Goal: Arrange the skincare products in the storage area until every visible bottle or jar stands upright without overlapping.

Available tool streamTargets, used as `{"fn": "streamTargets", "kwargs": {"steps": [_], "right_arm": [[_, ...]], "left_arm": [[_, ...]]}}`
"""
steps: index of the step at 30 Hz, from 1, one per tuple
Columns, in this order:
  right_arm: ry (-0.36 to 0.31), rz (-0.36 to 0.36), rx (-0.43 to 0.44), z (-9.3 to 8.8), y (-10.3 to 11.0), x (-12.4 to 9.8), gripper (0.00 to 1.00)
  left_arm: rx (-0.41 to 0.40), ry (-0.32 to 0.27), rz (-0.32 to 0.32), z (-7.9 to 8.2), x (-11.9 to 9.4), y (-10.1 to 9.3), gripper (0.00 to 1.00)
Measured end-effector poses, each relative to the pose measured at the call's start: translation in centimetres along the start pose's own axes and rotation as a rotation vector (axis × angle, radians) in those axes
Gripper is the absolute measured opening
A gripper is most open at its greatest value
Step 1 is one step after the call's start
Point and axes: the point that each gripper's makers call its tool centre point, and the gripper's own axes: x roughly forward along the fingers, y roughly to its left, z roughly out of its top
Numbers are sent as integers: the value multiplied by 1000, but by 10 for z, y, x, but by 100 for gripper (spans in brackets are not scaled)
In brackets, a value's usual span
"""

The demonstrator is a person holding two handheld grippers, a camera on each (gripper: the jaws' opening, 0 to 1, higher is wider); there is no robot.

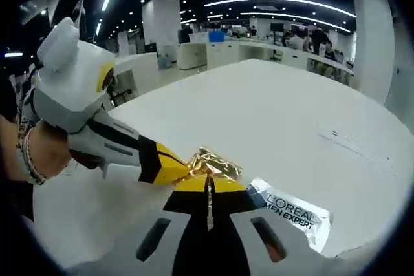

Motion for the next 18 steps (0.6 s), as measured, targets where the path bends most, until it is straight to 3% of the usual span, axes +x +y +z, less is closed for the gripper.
{"fn": "streamTargets", "kwargs": {"steps": [5,8,9,13,18], "right_arm": [[73,-35,3,-17,-7,5,0],[60,-28,17,-17,-6,4,0],[61,-27,37,-17,-7,4,0],[61,-23,28,-17,-7,5,0],[63,-23,26,-15,-8,2,0]], "left_arm": [[27,-2,1,1,0,-1,2],[53,-18,23,0,0,0,4],[94,-30,46,1,0,4,5],[205,-92,104,7,-1,10,23],[145,-127,119,16,-18,18,23]]}}
